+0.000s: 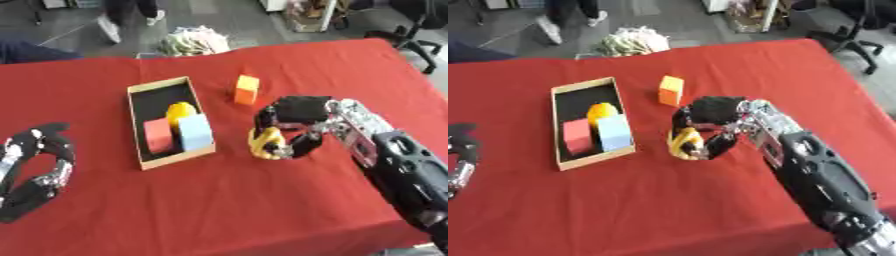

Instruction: Pick up objects on the table and place them in the box.

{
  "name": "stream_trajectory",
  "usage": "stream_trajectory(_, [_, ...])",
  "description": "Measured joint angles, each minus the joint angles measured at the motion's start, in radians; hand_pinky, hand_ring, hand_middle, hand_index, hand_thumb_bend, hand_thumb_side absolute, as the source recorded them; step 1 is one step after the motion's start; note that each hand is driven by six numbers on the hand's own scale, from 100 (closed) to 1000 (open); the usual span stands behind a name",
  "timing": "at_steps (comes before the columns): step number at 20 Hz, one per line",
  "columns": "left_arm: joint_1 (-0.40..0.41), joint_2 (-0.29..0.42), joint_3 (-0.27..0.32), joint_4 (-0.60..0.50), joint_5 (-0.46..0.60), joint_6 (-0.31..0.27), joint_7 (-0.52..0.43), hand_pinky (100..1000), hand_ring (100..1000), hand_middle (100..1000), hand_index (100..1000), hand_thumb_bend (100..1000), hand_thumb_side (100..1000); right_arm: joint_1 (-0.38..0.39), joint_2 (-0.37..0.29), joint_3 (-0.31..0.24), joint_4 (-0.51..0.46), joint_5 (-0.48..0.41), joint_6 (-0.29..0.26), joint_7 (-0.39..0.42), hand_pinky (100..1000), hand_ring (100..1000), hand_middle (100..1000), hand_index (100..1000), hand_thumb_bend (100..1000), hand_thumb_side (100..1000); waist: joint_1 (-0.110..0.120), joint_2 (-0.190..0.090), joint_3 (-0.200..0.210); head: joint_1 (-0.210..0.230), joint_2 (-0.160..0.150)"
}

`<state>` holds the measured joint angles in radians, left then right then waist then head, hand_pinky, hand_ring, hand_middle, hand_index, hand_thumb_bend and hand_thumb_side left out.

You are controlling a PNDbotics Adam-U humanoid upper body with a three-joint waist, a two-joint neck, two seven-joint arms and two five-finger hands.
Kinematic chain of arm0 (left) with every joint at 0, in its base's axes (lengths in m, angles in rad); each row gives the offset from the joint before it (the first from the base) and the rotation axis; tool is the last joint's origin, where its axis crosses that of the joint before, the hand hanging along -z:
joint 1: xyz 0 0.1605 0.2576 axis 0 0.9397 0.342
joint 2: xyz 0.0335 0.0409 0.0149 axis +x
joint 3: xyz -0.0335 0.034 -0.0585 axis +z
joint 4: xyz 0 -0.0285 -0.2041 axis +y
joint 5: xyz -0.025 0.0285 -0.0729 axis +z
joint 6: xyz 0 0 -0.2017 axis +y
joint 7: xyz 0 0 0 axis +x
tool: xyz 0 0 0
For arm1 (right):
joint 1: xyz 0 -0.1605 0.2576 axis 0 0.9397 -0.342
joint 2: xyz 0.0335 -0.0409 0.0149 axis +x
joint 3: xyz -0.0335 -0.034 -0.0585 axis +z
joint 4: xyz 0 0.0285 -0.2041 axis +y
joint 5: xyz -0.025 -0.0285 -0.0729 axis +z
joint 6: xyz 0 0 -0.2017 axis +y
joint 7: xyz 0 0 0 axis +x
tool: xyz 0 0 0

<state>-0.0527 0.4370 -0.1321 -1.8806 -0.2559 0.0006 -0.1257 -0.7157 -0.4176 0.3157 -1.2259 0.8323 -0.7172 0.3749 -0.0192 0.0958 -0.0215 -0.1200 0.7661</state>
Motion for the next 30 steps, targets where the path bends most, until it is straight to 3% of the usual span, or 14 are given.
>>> stream_trajectory(4, [0.003,-0.019,-0.008,0.0,0.029,-0.004,0.031,742,560,571,841,100,523,-0.122,0.04,-0.027,0.051,-0.117,0.044,0.06,533,474,340,415,100,189,0.001,-0.006,0.031,-0.007,0.0])
stream_trajectory(8, [0.0,-0.048,-0.021,0.0,0.076,-0.014,0.074,738,555,564,835,100,544,-0.21,0.14,-0.078,0.161,-0.118,0.085,0.077,543,482,348,427,100,171,0.001,-0.011,0.084,-0.031,0.0])
stream_trajectory(13, [-0.012,-0.086,-0.045,0.003,0.121,-0.031,0.084,747,556,565,837,100,568,-0.262,0.281,-0.178,0.327,0.023,0.153,0.022,554,500,365,452,100,158,0.004,-0.012,0.158,-0.08,0.0])
stream_trajectory(17, [-0.025,-0.116,-0.058,0.006,0.133,-0.047,0.068,749,559,568,838,100,560,-0.269,0.362,-0.277,0.455,0.154,0.254,-0.053,562,515,381,471,100,161,0.005,-0.012,0.222,-0.121,0.0])
stream_trajectory(23, [-0.054,-0.155,-0.069,0.006,0.138,-0.06,0.054,753,559,567,838,100,566,-0.271,0.415,-0.377,0.541,0.367,0.432,-0.223,579,539,422,515,100,175,0.011,-0.011,0.283,-0.173,-0.001])
stream_trajectory(30, [-0.059,-0.164,-0.071,0.006,0.139,-0.059,0.047,755,559,567,839,100,572,-0.275,0.421,-0.425,0.592,0.547,0.628,-0.398,600,569,481,586,100,198,0.011,-0.011,0.296,-0.192,-0.002])
